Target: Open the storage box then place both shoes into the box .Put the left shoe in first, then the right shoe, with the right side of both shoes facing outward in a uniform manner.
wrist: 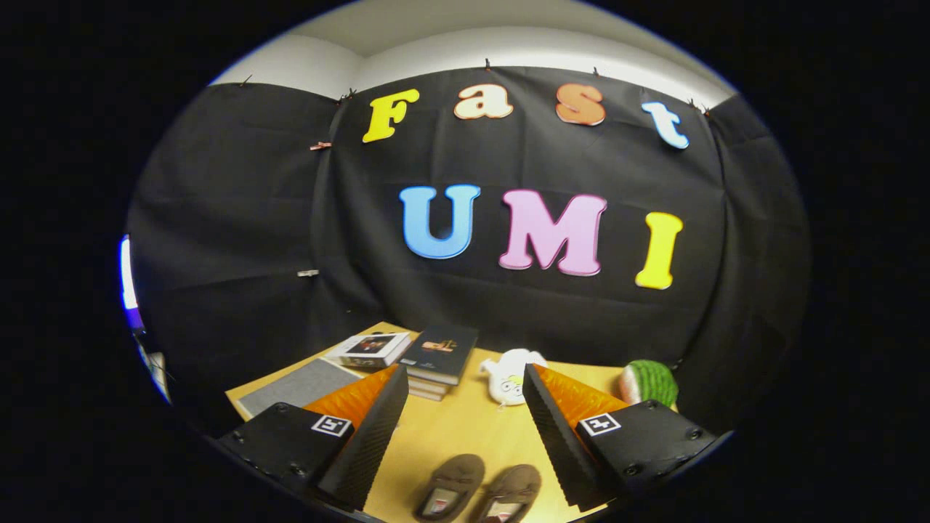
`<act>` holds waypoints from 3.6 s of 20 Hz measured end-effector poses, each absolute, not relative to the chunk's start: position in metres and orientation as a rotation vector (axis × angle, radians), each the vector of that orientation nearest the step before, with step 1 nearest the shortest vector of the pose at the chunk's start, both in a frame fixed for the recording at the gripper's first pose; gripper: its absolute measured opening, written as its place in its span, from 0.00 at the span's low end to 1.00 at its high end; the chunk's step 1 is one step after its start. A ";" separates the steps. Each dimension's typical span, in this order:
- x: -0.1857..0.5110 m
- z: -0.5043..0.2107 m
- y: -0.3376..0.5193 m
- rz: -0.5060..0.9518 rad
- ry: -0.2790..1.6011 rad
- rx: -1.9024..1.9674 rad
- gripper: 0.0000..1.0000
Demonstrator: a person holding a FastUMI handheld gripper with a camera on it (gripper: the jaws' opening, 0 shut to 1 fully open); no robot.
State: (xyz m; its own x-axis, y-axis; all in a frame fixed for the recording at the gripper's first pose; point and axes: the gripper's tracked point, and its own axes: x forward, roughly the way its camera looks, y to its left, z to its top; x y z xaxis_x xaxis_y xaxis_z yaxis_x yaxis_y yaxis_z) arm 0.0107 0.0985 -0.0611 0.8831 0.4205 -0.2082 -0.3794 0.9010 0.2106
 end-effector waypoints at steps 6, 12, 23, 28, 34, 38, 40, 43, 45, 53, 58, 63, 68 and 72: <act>0.015 -0.121 0.150 0.611 0.490 0.424 0.99; 0.002 -0.198 0.210 0.761 0.787 0.769 0.98; -0.034 -0.266 0.299 0.879 1.156 1.155 0.96; -0.029 -0.245 0.296 0.911 1.130 1.349 0.35; -0.018 -0.191 0.294 0.960 0.994 1.381 0.05; -0.011 -0.126 0.307 1.028 0.857 1.338 0.05; -0.018 -0.100 0.325 1.095 0.825 1.244 0.05; -0.018 -0.075 0.353 1.141 0.784 1.134 0.05; -0.017 -0.064 0.372 1.156 0.771 1.092 0.05; -0.043 -0.050 0.444 1.223 0.805 0.957 0.09; -0.069 -0.056 0.470 1.305 0.807 0.804 0.67; -0.067 -0.060 0.488 1.288 0.810 0.798 0.92; -0.070 -0.062 0.520 1.298 0.853 0.788 0.93; -0.076 -0.069 0.534 1.299 0.874 0.773 0.98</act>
